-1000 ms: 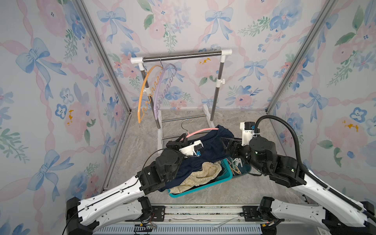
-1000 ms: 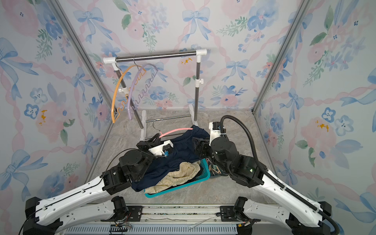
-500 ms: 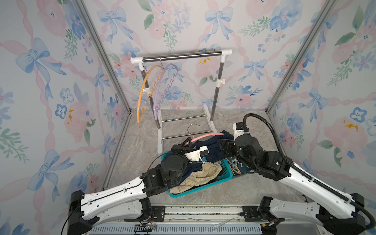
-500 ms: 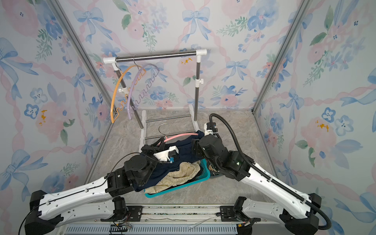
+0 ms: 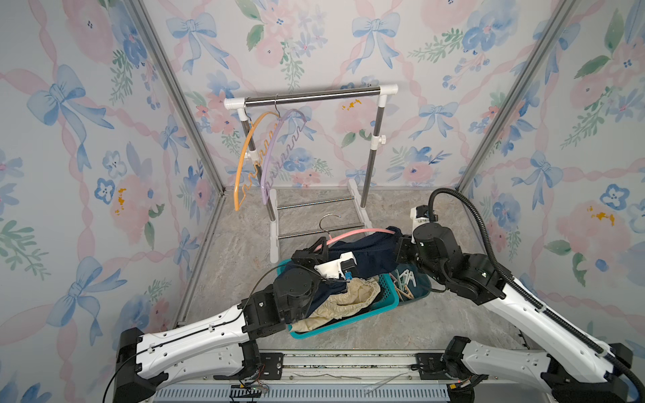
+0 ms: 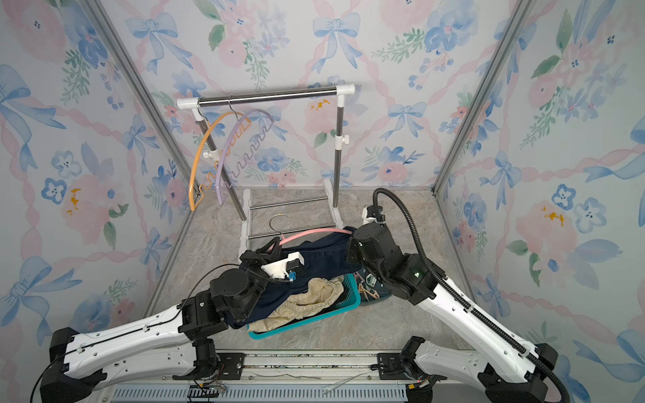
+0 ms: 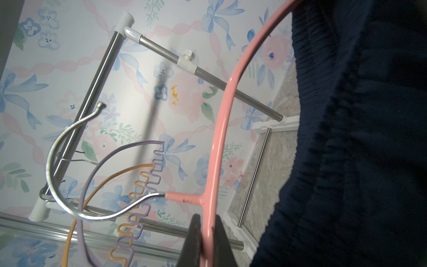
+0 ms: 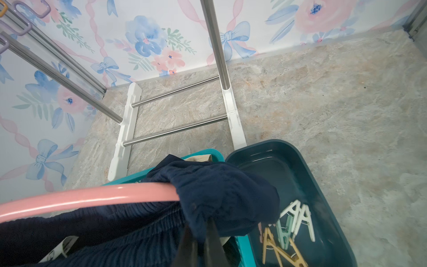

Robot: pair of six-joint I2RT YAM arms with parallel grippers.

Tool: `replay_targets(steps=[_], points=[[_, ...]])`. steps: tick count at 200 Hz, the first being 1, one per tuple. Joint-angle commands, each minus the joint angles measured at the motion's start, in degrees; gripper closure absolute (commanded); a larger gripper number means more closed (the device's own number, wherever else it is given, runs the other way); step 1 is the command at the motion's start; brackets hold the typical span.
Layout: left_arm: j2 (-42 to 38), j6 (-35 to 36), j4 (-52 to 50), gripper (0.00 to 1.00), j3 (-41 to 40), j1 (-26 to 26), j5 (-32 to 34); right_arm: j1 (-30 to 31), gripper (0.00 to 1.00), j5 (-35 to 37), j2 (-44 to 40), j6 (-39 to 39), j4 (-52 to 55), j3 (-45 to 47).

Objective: Remove the clothespins securing shorts to the hanger
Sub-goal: Remove the shorts from the hanger.

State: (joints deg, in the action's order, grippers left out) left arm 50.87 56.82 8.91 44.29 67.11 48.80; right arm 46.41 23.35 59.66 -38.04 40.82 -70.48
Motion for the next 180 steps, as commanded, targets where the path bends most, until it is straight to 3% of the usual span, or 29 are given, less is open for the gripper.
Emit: replay_targets(steps=[1, 34, 70, 95, 115, 157, 180], points=[[-4.24, 0.73, 3.57, 1.00, -0.56, -0.64, 4.39, -4.32, 1.00, 5.82, -3.01, 1.30, 6.33, 0.66], [-6.57, 0.29, 1.95, 1.00, -0.52, -1.11, 5.58, -9.33, 1.00, 4.31, -5.24, 1.65, 8.18, 2.61], [-7.60, -1.56, 1.50, 1.00, 0.26, -1.36, 5.60, -13.58, 1.00, -2.28, -7.26, 0.94, 4.62, 6.91], [-5.70, -3.00, 1.61, 1.00, 1.86, -1.93, 5.91, -13.46, 1.00, -8.17, -7.13, 0.30, 0.26, 9.50], [-4.38, -3.75, 2.34, 1.00, 2.82, -2.53, 5.30, -13.32, 1.00, -8.52, -6.51, 0.21, -0.04, 10.16], [-1.33, -13.70, -2.17, 1.00, 8.97, -4.88, 5.30, -11.73, 1.00, -13.33, -7.33, -0.39, -6.51, 12.60], [0.61, -18.26, -4.42, 1.00, 13.09, -4.91, 3.88, -8.25, 1.00, -12.61, -5.75, 1.31, -7.23, 10.12]])
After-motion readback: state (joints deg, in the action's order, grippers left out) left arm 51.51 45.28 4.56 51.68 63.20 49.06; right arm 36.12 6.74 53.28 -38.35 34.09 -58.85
